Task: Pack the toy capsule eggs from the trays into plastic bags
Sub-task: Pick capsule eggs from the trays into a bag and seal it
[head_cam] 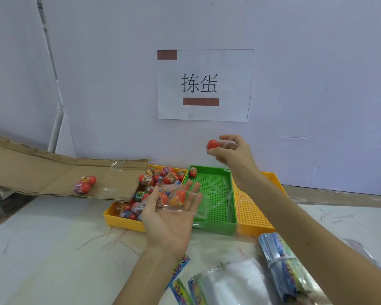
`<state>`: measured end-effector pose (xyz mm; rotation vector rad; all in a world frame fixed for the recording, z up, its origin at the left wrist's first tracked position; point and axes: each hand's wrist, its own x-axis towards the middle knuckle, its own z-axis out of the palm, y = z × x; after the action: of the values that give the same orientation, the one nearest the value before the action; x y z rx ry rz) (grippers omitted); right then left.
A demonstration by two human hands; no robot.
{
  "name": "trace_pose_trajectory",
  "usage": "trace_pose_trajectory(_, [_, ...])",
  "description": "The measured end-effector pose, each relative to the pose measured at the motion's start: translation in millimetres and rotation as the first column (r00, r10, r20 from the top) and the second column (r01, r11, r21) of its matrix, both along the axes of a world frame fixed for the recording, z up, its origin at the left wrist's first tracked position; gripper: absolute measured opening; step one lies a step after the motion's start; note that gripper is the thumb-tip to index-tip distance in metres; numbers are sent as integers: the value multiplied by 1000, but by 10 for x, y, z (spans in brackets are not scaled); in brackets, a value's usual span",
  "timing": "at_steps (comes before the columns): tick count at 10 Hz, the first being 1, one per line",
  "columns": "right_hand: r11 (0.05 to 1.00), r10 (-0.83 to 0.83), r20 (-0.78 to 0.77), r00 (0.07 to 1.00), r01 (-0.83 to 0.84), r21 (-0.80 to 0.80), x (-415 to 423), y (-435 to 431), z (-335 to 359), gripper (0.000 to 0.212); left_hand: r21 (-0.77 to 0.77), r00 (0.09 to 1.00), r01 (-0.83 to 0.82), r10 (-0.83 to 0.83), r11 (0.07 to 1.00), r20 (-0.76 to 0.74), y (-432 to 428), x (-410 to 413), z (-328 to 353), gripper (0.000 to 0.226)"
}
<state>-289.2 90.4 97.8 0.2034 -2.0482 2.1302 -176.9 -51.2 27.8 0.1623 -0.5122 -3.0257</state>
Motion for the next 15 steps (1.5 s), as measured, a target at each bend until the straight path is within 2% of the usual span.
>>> trace_pose_trajectory(2, [1000, 25, 101, 995, -25, 2, 128, 336, -9, 31, -19, 999, 18, -18, 1000, 26, 43, 12, -6, 57])
trace_pose_trajectory(3, [997, 76, 162, 984, -76, -8, 154, 471, -19, 32, -16, 999, 24, -23, 1000, 23, 45, 11, -10, 62])
trace_pose_trajectory(4, [985, 87, 107, 990, -101, 138, 192, 568, -17, 21, -15, 999, 32, -32, 999, 25, 48, 2, -21, 61])
trace_pose_trajectory(5, [900, 35, -59, 998, -6, 435, 267, 619, 15, 13, -26, 999, 34, -34, 999, 15, 54, -3, -27, 56])
trace_pose_trajectory(6, [799, 22, -212, 977, 110, 591, 289, 652, 36, 16, -33, 999, 33, -32, 999, 20, 59, 0, -41, 56])
trace_pose_trajectory(7, [911, 107, -96, 990, -59, 409, 319, 695, 133, 16, -31, 999, 40, -39, 999, 27, 71, 8, -42, 63])
trace_pose_trajectory(8, [822, 153, -133, 979, -52, 566, 369, 719, 210, 9, -36, 999, 45, -44, 998, 23, 86, 20, -35, 60])
trace_pose_trajectory(9, [649, 191, -154, 969, -7, 761, 380, 834, 334, 25, -30, 998, 60, -59, 998, 23, 85, 18, -44, 61])
trace_pose_trajectory(10, [752, 585, -43, 810, -523, 401, 455, 1119, 481, 29, -30, 998, 59, -59, 998, 20, 73, -3, -61, 66])
trace_pose_trajectory(11, [727, 673, 107, 732, -681, 87, 346, 1221, 346, 21, -13, 999, 49, -49, 999, 16, 67, -11, -59, 66])
trace_pose_trajectory(12, [273, 19, 128, 992, -128, 953, 120, 1411, 56, 5, -9, 998, 60, -60, 998, 3, 62, -7, -70, 66])
trace_pose_trajectory(13, [630, -86, -148, 985, 169, 758, 122, 1543, 155, 23, -27, 997, 76, -77, 997, -27, 70, -18, -44, 57])
trace_pose_trajectory(14, [735, -70, -207, 976, 191, 651, 216, 1540, 128, 21, -31, 998, 63, -64, 998, -23, 87, -9, -67, 55])
trace_pose_trajectory(15, [751, -232, -247, 941, 335, 569, 178, 1586, -138, 18, -27, 997, 79, -80, 996, -23, 86, -1, -89, 56])
